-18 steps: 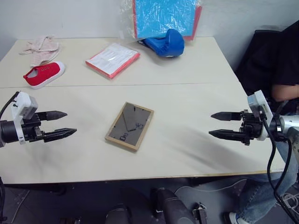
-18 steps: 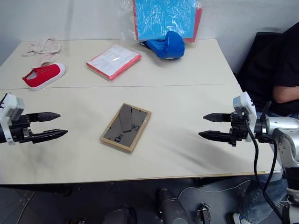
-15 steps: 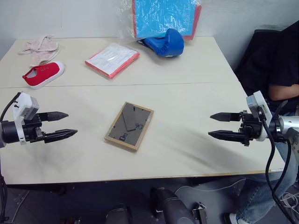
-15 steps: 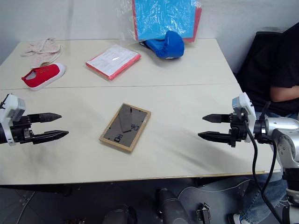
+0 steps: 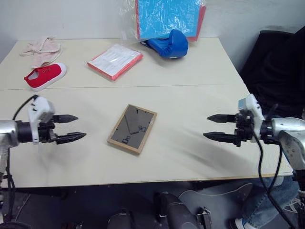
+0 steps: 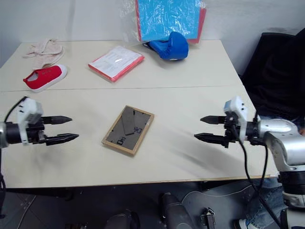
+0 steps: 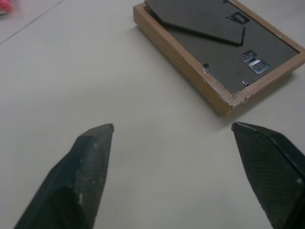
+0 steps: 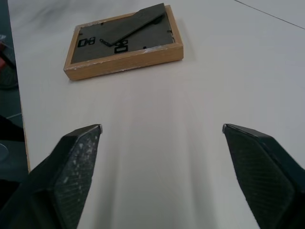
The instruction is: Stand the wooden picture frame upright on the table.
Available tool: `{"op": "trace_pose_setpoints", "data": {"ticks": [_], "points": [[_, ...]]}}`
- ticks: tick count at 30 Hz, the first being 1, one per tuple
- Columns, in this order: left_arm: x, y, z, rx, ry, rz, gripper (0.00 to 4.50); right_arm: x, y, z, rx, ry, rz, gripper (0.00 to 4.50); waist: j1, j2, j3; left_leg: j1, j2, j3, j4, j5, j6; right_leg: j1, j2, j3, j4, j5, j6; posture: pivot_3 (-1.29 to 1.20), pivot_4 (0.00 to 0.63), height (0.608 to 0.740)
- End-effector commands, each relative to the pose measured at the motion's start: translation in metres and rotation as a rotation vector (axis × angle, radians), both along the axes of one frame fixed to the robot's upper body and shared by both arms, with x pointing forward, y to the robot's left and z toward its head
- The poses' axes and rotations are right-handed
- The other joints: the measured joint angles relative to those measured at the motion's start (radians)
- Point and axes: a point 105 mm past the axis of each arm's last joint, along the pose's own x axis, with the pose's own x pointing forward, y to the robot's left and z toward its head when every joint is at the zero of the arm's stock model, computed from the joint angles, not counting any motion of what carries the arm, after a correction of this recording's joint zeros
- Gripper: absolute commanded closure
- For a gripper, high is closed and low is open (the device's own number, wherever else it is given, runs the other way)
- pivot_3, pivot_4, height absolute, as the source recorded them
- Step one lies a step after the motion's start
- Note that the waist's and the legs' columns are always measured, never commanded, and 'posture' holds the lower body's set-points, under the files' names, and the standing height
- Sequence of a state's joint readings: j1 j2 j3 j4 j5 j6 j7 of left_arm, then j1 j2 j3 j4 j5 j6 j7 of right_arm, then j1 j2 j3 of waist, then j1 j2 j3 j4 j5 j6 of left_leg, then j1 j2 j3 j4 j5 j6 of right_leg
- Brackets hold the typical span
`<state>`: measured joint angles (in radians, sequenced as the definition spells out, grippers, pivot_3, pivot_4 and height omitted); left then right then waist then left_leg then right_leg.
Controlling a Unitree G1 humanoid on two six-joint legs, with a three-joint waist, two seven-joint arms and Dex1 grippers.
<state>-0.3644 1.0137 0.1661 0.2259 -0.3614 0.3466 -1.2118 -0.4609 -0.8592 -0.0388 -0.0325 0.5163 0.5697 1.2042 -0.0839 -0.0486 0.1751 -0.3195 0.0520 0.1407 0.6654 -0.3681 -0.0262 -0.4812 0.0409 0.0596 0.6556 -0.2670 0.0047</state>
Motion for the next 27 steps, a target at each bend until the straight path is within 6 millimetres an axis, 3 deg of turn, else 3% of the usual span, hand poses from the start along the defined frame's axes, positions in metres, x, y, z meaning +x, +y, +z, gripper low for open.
{"op": "trace_pose_setpoints", "data": {"ticks": [1,5,8,9,10,16,19,21,24,27], "points": [[0.014,-0.019,-0.011,0.088,-0.011,-0.087,1.59,0.009,0.025,-0.005,-0.066,-0.057,0.063,1.73,0.000,0.000,0.000,0.000,0.000,0.000,0.000,0.000,0.000,0.000,0.000,0.000,0.000,0.000,0.000,0.00,0.150,0.740],[0.034,-0.036,-0.027,0.168,-0.037,-0.139,2.83,0.025,0.046,-0.019,-0.129,-0.097,0.098,3.13,0.000,0.000,0.000,-0.001,0.000,0.001,0.001,0.000,0.000,-0.001,0.000,0.000,0.001,0.000,0.000,0.00,0.150,0.740],[0.040,-0.057,-0.030,0.108,-0.027,-0.195,3.78,0.034,0.058,-0.028,-0.157,-0.121,0.111,4.21,-0.001,0.000,0.000,-0.001,0.000,0.003,0.002,0.000,0.000,-0.002,0.000,0.001,0.002,0.000,0.000,0.00,0.150,0.740],[0.041,-0.062,-0.030,0.094,-0.026,-0.203,4.08,0.036,0.061,-0.030,-0.164,-0.127,0.118,4.49,-0.001,0.000,0.000,-0.001,0.000,0.003,0.002,0.000,0.000,-0.002,0.000,0.001,0.002,0.000,0.000,0.00,0.150,0.740],[0.039,-0.071,-0.033,0.088,-0.018,-0.237,4.45,0.039,0.067,-0.032,-0.169,-0.136,0.122,4.50,-0.002,0.000,0.000,-0.001,0.000,0.004,0.002,0.000,0.000,-0.002,0.000,0.002,0.003,0.000,0.000,0.00,0.150,0.740],[0.011,-0.101,-0.035,-0.051,0.103,-0.329,4.48,0.051,0.085,-0.035,-0.183,-0.191,0.118,4.50,-0.005,0.000,0.000,0.000,0.001,0.004,0.003,0.000,-0.001,-0.003,0.000,0.002,0.005,0.000,0.000,0.00,0.150,0.740],[0.016,-0.094,-0.038,-0.050,0.106,-0.221,4.48,0.050,0.085,-0.039,-0.223,-0.208,0.137,4.50,-0.002,0.000,0.000,0.000,0.001,0.004,0.004,0.000,-0.001,-0.003,0.000,0.002,0.006,0.000,-0.001,0.00,0.150,0.740],[0.014,-0.085,-0.042,-0.097,0.204,-0.133,4.48,0.044,0.087,-0.041,-0.250,-0.219,0.185,4.50,-0.002,0.000,0.000,0.000,0.001,0.003,0.005,0.000,-0.001,-0.002,0.000,0.002,0.006,0.000,-0.001,0.00,0.150,0.740],[-0.003,-0.077,-0.044,-0.267,0.490,-0.040,4.01,0.038,0.095,-0.044,-0.301,-0.247,0.243,4.50,-0.006,0.000,0.000,0.000,0.001,0.003,0.005,0.000,0.000,-0.002,0.000,0.002,0.006,0.000,-0.001,0.00,0.150,0.740],[-0.016,-0.079,-0.035,-0.429,0.702,0.012,3.05,0.033,0.103,-0.049,-0.368,-0.283,0.301,4.50,-0.010,0.000,0.000,0.000,0.001,0.003,0.004,0.000,-0.001,-0.002,0.000,0.001,0.007,-0.001,-0.001,0.00,0.150,0.740]]}}
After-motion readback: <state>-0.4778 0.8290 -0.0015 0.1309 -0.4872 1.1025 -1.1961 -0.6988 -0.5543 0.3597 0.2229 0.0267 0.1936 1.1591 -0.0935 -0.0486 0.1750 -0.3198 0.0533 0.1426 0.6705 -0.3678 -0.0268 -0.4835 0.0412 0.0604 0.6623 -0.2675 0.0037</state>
